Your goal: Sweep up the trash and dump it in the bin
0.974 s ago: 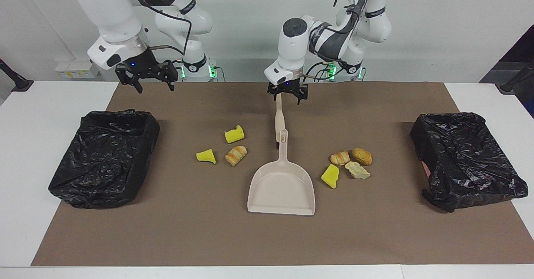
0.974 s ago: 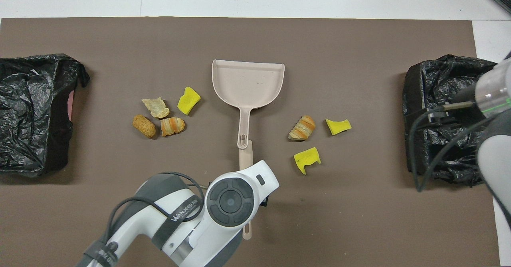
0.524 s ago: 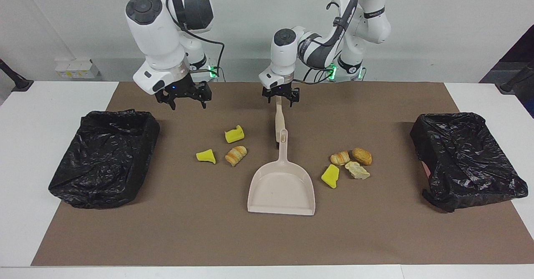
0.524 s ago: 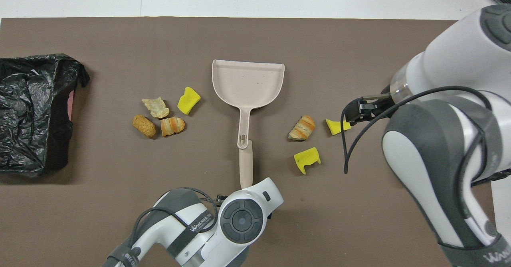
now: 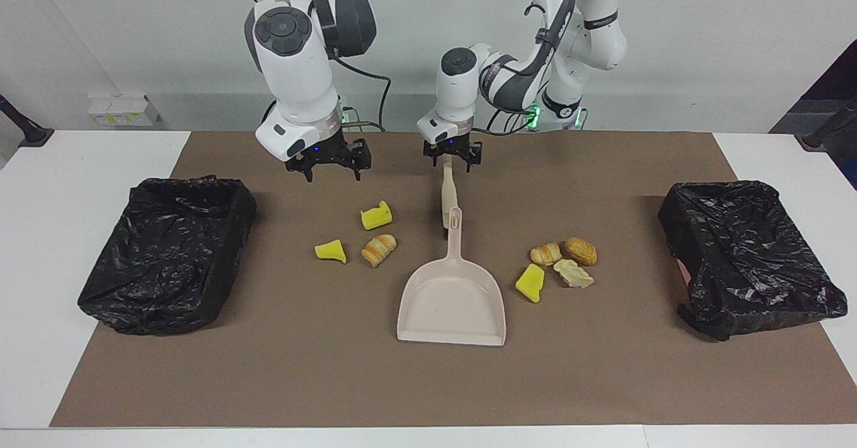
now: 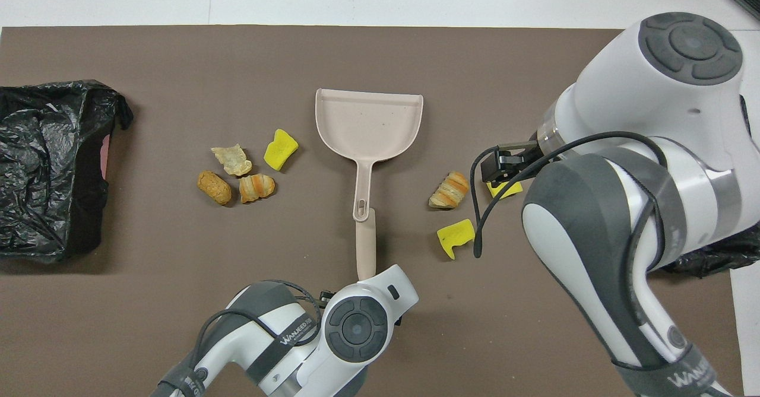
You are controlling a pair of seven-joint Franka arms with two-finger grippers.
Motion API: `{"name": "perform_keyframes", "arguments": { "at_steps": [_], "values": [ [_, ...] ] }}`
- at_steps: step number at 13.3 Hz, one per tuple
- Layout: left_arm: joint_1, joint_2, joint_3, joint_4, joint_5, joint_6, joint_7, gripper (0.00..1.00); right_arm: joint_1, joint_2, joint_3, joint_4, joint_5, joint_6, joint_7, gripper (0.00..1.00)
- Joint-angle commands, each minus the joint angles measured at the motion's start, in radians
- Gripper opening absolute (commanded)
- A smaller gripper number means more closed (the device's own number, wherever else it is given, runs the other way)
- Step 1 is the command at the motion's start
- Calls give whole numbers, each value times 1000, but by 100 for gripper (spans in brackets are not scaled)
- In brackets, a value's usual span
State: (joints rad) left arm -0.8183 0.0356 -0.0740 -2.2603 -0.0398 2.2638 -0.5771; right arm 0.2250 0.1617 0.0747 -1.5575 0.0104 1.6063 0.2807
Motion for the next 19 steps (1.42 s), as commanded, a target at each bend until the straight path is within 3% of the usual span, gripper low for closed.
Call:
{"name": "perform_keyframes", "arguments": {
  "at_steps": [1,2,3,7,11,14,16,19],
  "values": [
    [-18,-32,16,-42,-8,30,-10,42,5,13,0,17,-26,10,18,100],
    [-18,-32,14,-41,-8,23,-10,13,4,13,0,17,-27,18,18,100],
    [-16,-34,16,-39,-8,14,-9,0,4,13,0,16,-26,23,18,100],
    [25,-43,17,-30,-8,-33,31,0,10,15,0,10,-24,43,17,100],
    [132,-129,23,5,-8,-216,187,0,42,30,5,10,-3,84,23,100],
    [252,-198,26,7,-8,-332,279,0,83,74,5,17,-7,127,115,100],
    [344,-245,26,13,-6,-345,324,0,122,102,5,16,6,185,182,100],
    [465,-235,26,35,6,-356,342,0,190,157,7,20,28,265,276,100]
  ]
}}
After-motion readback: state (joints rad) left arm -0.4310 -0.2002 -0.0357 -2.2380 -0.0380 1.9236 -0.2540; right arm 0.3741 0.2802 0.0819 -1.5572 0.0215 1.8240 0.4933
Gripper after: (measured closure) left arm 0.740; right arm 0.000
